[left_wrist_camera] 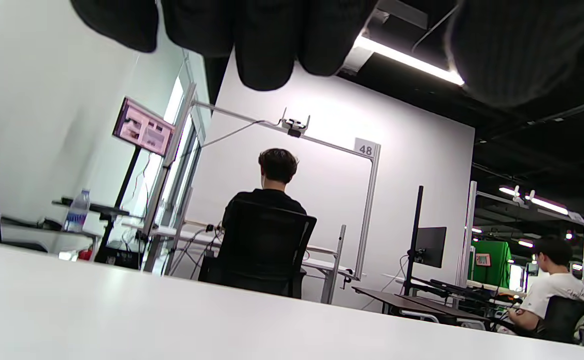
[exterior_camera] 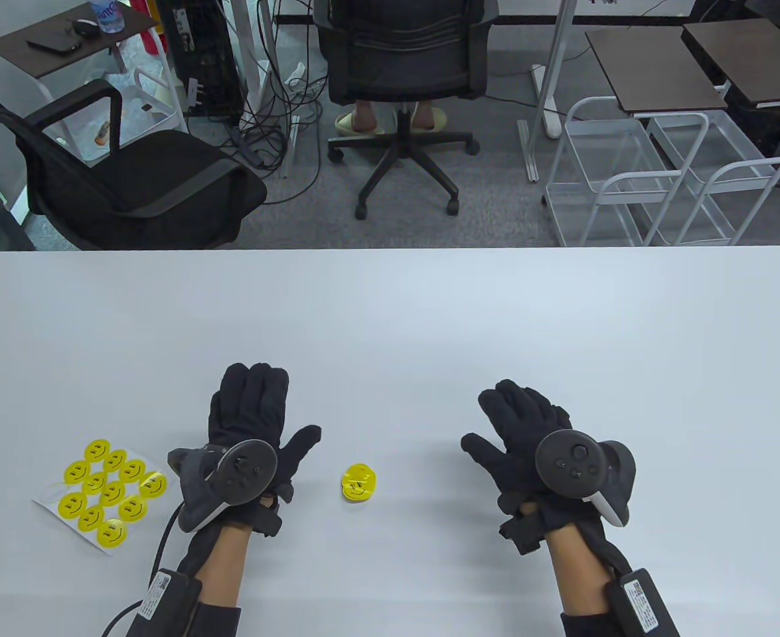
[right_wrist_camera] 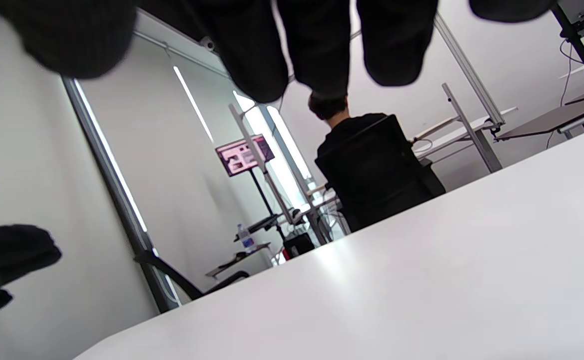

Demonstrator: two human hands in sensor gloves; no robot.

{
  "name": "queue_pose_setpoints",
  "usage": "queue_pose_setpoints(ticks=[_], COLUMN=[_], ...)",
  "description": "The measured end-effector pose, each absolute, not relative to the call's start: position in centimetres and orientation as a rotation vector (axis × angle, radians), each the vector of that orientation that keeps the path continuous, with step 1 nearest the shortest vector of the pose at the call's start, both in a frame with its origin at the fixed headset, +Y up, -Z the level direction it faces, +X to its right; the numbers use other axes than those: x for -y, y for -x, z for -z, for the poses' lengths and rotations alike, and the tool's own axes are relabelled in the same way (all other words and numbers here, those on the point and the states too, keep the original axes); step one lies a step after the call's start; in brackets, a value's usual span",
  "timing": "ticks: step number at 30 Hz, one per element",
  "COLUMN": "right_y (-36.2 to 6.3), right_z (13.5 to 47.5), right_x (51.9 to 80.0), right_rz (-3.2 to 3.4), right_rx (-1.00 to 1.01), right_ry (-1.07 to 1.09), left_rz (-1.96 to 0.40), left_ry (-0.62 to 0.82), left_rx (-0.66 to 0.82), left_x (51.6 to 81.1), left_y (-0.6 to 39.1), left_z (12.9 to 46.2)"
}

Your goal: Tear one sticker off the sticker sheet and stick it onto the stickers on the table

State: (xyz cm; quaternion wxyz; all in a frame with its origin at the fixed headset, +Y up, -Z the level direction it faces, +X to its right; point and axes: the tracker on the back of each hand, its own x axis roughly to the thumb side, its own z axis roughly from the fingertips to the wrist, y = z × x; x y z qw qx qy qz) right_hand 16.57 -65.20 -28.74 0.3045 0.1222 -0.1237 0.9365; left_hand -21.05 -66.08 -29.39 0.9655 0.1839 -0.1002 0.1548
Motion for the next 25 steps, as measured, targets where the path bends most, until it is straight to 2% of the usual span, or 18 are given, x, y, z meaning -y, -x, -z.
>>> queue_pose_setpoints(ticks=[1,4,8,11,25], right_y=[-16.5,-16.1,-15.4,-15.2,-17.6], right_z=[28.9,29.2,29.2,29.2,29.3], right_x=[65.4,65.7,65.7,65.7,66.0], right_rz=[-2.480,-2.492,-2.498,-2.515,-2.571], right_rx=[0.307,0.294,0.298,0.307,0.319], right_ry=[-0.322,-0.327,-0.367,-0.371,-0.255], left_rz=[-0.334,-0.239,-0.339,-0.286,-0.267], left_ry=[-0.323,-0.425,-0.411,-0.409,-0.375], left_rx=[0.219,0.212,0.229,0.237,0.222], left_x=[66.0,65.7,65.9,66.0,67.0], left_y=[21.1,21.3,21.6,21.5,21.8], left_z=[29.4,29.0,28.8,28.9,29.4])
